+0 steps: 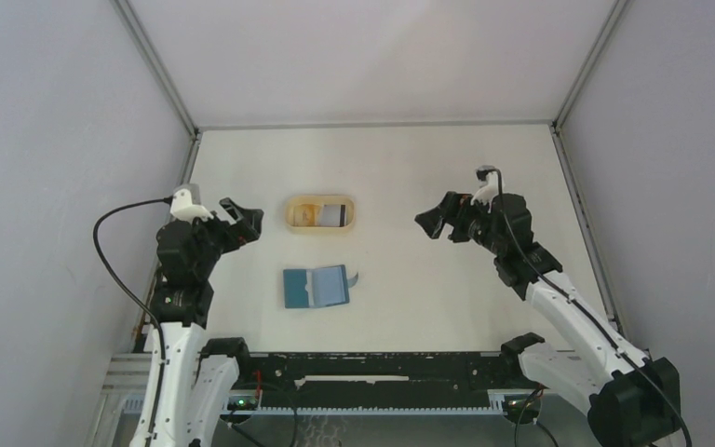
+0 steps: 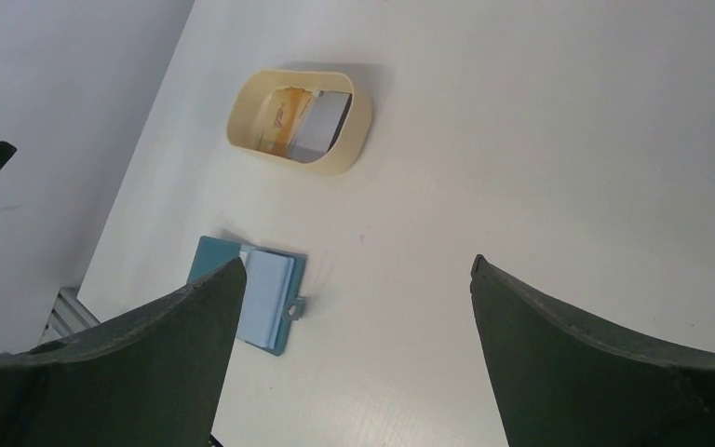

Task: Take the credit cards out of the card holder

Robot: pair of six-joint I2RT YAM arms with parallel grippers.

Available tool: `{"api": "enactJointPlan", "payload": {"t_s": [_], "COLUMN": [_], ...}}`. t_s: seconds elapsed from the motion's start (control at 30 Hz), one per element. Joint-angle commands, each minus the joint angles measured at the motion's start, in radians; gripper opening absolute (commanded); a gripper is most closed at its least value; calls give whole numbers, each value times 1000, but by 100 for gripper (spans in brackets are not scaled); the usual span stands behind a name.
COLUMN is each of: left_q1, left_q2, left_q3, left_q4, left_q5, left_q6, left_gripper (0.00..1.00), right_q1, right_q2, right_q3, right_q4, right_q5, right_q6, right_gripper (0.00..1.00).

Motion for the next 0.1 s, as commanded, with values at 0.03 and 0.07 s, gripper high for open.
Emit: {"api": "enactJointPlan", "payload": {"t_s": [0.03, 0.07], "left_q1": [10, 10], "left_q2": [-24, -28], "left_q3": [-19, -20], "left_q4": [43, 42], "left_q5": [20, 17], "left_q6": [14, 14], "left_gripper": [100, 100], "right_q1": [-5, -7], "right_q2": [-61, -64], "right_q3": [-2, -2], "right_q4": [23, 21], "right_q5": [42, 57], "right_q6": [-18, -12], "right_gripper": [100, 100]}}
